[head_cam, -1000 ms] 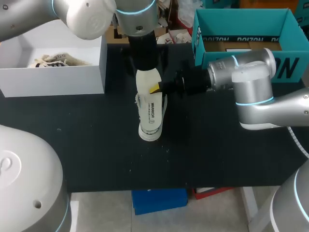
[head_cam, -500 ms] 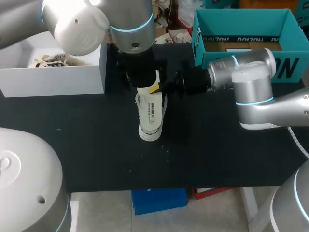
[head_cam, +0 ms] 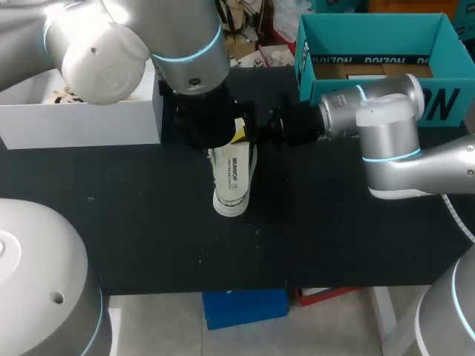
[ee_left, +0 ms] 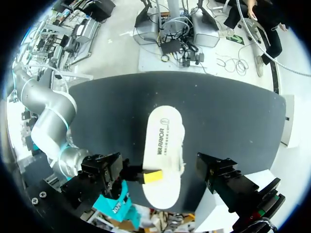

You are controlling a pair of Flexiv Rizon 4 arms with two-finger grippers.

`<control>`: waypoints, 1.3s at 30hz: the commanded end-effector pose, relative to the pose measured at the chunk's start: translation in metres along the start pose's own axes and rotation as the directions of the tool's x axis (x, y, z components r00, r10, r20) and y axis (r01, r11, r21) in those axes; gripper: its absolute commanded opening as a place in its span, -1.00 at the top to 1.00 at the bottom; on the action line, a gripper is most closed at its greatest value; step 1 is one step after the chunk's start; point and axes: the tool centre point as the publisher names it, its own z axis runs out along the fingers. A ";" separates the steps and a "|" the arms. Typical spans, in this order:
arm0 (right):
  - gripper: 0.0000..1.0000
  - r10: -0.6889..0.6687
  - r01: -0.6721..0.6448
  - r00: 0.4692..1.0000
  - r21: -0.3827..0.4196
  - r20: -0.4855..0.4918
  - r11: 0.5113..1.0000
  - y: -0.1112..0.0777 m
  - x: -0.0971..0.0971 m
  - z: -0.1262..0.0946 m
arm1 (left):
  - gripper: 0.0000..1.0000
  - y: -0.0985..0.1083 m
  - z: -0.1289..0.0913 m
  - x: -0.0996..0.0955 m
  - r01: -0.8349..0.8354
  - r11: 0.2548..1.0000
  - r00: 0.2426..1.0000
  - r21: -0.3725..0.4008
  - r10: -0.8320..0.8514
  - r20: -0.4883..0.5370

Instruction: Take the shoe out of the shoebox, open the shoe tongue, remove and reinsert the insole, then place the shoe into the shoebox

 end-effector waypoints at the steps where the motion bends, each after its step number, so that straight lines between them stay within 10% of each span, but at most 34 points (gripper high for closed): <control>1: 1.00 0.001 -0.001 1.000 0.002 0.001 1.000 0.000 0.000 0.000 | -1.00 0.005 0.001 0.029 -0.022 0.996 0.947 0.082 -0.006 0.321; 6: 1.00 0.001 -0.001 1.000 0.002 0.001 1.000 0.000 0.000 0.000 | -1.00 0.008 0.001 0.041 -0.132 0.971 0.832 0.201 -0.001 0.554; 26: 1.00 0.001 -0.001 1.000 0.002 0.001 1.000 0.000 0.000 0.000 | -1.00 0.012 0.009 0.042 -0.095 0.979 0.891 0.178 0.004 0.454; 39: 1.00 0.001 -0.001 1.000 0.002 0.001 1.000 0.000 0.000 0.000 | -1.00 0.014 0.027 0.063 -0.055 0.955 0.681 0.293 -0.179 0.710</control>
